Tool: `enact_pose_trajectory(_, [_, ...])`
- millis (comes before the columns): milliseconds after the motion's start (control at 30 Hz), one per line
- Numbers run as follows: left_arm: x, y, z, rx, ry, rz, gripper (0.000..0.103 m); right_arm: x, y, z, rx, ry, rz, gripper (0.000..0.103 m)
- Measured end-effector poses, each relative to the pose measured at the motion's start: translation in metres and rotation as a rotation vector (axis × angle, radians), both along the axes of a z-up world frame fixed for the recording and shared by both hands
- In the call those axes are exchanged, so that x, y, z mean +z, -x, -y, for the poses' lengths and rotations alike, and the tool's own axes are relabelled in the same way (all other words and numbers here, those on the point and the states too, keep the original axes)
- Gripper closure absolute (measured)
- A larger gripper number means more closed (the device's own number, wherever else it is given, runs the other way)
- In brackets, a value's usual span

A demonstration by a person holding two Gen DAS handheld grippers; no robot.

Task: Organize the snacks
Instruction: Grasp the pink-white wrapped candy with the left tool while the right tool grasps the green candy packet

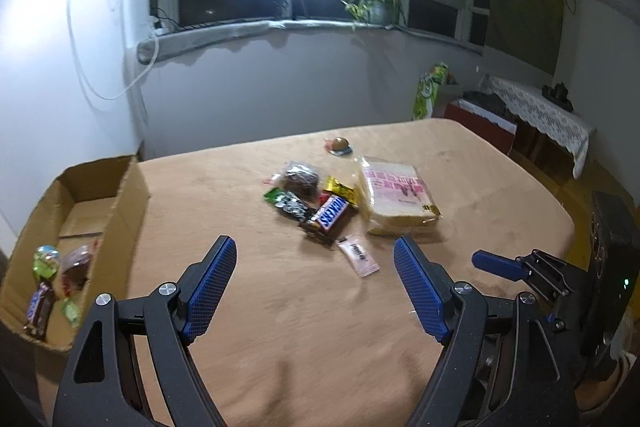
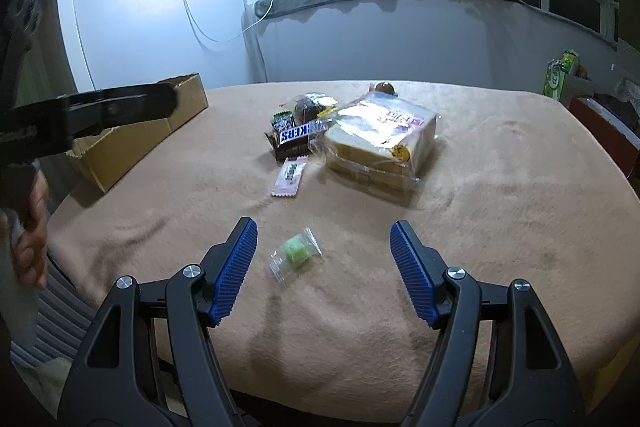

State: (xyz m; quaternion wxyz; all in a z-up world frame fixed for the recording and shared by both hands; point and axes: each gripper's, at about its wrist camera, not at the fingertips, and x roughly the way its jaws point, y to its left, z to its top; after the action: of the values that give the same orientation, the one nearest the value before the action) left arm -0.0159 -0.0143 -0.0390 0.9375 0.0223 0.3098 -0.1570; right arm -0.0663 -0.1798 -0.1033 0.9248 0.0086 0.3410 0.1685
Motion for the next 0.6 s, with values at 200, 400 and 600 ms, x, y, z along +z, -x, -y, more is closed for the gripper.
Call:
enact_pose_trajectory(200, [-0.028,-0.031,0.026,-0.049,-0.025,-0.105,0.022,-0.013,-0.001,-0.005,0.03,0.01,-0.008,0.031])
enact_pose_trajectory(400, [-0.063,-0.062,0.047,-0.082,-0.05,-0.22,0.023,-0.02,-0.001,-0.016,0.062,0.064,0.006,0.036])
enact_pose_trajectory(600, [-0.074,-0.067,0.054,-0.095,-0.067,-0.231,0.039,-0.024,-0.003,-0.022,0.088,0.097,0.014,0.051])
